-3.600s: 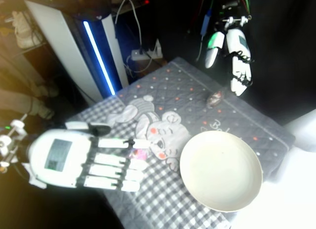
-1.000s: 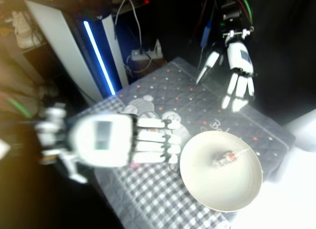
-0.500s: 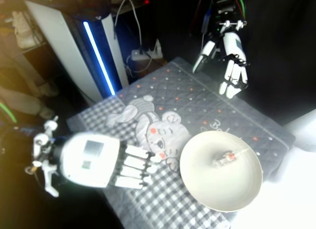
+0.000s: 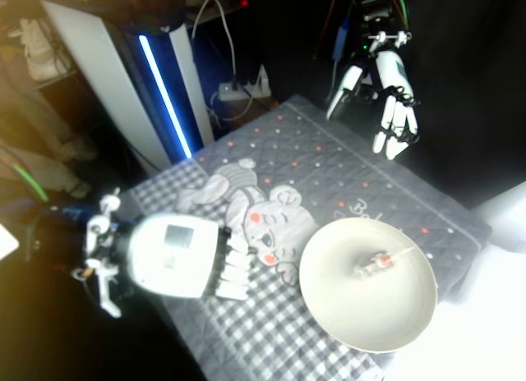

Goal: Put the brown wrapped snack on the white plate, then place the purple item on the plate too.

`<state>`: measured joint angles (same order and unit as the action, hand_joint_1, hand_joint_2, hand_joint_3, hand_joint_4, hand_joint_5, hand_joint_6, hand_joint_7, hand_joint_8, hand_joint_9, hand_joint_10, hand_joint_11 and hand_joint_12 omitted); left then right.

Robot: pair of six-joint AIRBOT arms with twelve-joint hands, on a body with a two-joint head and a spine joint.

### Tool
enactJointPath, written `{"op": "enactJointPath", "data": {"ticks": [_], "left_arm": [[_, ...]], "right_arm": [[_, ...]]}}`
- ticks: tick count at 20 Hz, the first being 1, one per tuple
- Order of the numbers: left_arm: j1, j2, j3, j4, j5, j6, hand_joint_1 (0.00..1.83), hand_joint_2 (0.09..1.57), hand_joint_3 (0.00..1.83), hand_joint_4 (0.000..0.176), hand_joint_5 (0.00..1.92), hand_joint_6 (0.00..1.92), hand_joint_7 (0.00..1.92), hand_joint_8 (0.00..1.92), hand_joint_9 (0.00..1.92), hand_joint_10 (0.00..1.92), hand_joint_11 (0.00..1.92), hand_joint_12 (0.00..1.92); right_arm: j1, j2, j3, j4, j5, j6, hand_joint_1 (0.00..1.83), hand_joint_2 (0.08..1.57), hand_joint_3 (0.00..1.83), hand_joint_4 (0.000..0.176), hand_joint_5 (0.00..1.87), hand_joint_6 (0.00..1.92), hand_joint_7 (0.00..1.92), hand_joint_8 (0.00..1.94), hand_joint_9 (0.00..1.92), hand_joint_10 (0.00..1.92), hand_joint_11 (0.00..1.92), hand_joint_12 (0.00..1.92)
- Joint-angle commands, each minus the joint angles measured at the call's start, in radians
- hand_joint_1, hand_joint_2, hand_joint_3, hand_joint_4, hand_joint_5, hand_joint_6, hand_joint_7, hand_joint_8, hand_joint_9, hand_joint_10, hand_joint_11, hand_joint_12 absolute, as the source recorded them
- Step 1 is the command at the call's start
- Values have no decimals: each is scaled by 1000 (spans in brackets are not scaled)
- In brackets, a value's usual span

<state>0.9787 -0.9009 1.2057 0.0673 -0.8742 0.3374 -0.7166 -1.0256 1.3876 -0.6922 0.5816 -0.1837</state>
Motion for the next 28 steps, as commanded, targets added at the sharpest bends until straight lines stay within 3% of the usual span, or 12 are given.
{"op": "enactJointPath", "data": {"ticks": [1,3,8,15,19,20,21,22,23,24,25,28], "left_arm": [[-7,2,-2,-27,-120,-7,911,947,0,23,446,3,326,2,374,6,0,1094],[-6,1,-2,-27,-122,-7,900,951,1,33,439,0,326,2,367,2,0,1064],[-7,-4,0,-28,-123,-7,911,946,0,1,480,4,343,4,372,9,0,1071],[-33,-28,14,-18,-118,-8,907,935,0,11,502,4,365,1,385,4,0,1099],[-45,-43,24,-8,-121,-14,864,961,3,13,498,1,345,0,368,2,0,1054],[-53,-51,31,0,-115,-18,840,956,0,40,503,1,351,1,374,3,0,1086],[-62,-59,38,8,-110,-21,849,951,0,41,513,5,357,3,372,2,0,1090],[-68,-63,41,12,-107,-22,851,944,0,50,518,3,357,2,374,2,0,1124],[-74,-67,45,17,-105,-22,848,944,0,49,524,2,363,2,385,4,0,1150],[-75,-70,47,19,-104,-22,857,940,0,50,531,4,369,3,389,5,0,1154],[-78,-74,50,20,-104,-24,871,938,0,55,529,3,374,5,401,9,0,1153],[-77,-75,50,19,-115,-28,850,938,0,64,527,2,388,7,420,12,0,1166]], "right_arm": [[9,4,3,39,78,2,1226,1167,0,0,850,993,917,1286,735,1177,541,1578],[9,1,4,43,78,2,1233,1154,0,0,909,903,915,1292,761,1197,571,1607],[9,-17,37,127,157,1,1214,1196,8,0,872,963,805,1488,642,1403,445,1779],[60,-187,197,440,317,-36,1390,1044,0,0,1010,905,1290,293,1086,1083,845,1312],[173,-309,317,448,224,-39,1398,1033,0,0,1045,889,1305,286,1092,941,731,1032],[188,-332,344,447,195,-39,1396,1039,0,0,1041,875,1311,261,1058,1021,812,1071],[204,-351,369,444,163,-39,1289,1051,18,0,1018,803,1196,700,982,833,741,1316],[218,-362,384,437,144,-39,1161,968,3,0,796,313,896,439,818,656,575,1309],[233,-373,400,429,123,-39,1005,902,0,10,582,80,695,244,642,523,381,1321],[238,-378,406,427,121,-39,830,829,0,110,266,15,396,56,354,211,75,1154],[241,-378,407,422,121,-39,792,795,0,160,122,5,238,19,217,84,14,916],[242,-377,401,408,121,-39,748,769,0,176,0,0,3,0,78,2,0,843]]}}
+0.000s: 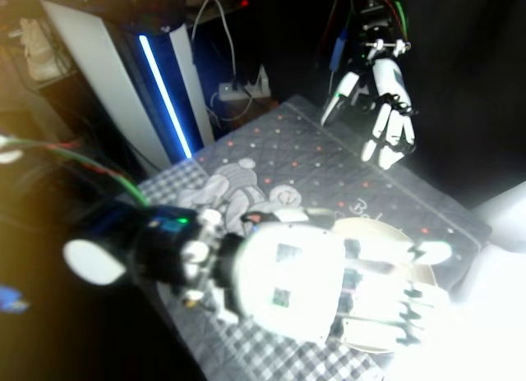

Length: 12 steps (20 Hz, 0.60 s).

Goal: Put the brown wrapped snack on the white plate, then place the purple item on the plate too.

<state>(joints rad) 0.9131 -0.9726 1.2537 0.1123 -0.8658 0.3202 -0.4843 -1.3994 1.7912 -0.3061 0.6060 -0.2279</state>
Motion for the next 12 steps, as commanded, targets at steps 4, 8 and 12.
{"op": "enactJointPath", "data": {"ticks": [4,8,12], "left_arm": [[13,8,-16,-74,-196,-12,883,933,3,0,506,1,409,3,404,4,0,1049],[78,63,-84,-174,-404,10,862,968,1,8,434,2,406,3,400,10,2,1109],[160,106,-135,-261,-591,19,721,1015,4,0,236,2,292,0,450,18,0,1281]], "right_arm": [[9,58,-75,26,153,5,711,757,1,176,0,0,0,0,0,0,6,90],[8,254,-267,33,325,-17,741,754,3,176,0,0,2,1,0,0,0,0],[-16,381,-403,91,451,-111,877,779,3,176,0,0,80,9,10,2,0,0]]}}
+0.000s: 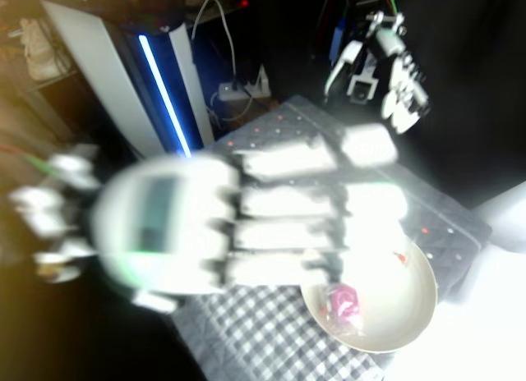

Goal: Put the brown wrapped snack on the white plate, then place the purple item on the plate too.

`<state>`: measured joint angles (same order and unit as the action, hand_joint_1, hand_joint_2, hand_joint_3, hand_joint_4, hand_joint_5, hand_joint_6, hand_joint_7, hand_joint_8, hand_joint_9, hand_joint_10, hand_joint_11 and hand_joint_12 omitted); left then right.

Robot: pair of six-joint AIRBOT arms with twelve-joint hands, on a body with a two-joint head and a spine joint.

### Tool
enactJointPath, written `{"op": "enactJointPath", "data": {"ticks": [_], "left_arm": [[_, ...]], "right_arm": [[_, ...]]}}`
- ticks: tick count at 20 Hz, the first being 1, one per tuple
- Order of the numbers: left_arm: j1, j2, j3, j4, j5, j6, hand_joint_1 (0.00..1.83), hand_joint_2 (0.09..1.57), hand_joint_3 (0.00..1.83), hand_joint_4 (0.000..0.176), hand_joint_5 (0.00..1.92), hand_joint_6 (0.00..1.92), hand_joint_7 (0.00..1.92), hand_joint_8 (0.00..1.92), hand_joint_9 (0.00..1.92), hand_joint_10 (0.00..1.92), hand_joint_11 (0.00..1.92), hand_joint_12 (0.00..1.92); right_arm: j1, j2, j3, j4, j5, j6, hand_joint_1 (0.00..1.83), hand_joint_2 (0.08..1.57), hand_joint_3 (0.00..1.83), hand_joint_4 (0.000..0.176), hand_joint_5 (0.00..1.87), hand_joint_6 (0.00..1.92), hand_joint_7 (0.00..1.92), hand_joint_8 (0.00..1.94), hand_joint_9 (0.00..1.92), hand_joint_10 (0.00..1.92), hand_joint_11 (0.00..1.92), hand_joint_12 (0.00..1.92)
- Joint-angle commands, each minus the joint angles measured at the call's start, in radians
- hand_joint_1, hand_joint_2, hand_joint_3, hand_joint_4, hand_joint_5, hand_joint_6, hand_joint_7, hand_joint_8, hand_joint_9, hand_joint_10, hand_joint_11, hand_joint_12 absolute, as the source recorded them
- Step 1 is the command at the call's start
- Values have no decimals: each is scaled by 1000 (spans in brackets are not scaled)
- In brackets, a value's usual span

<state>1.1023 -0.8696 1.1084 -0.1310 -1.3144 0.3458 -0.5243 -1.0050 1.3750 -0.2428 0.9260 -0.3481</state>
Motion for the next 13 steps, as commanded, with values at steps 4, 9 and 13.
{"op": "enactJointPath", "data": {"ticks": [4,9,13], "left_arm": [[84,13,-38,-120,-349,0,499,1094,16,0,117,0,258,6,457,18,0,1512],[94,-10,-53,-121,-417,-27,284,1233,16,0,24,4,150,13,229,8,0,810],[-5,-10,-28,-72,-417,-19,194,1208,0,102,23,946,368,145,358,96,0,924]], "right_arm": [[-255,81,-112,265,488,-27,744,804,13,176,48,18,92,9,49,16,0,0],[-539,75,-211,468,807,5,680,956,25,113,30,0,120,0,147,9,164,110],[-543,91,-218,396,837,21,345,1147,16,47,595,301,573,12,450,7,64,916]]}}
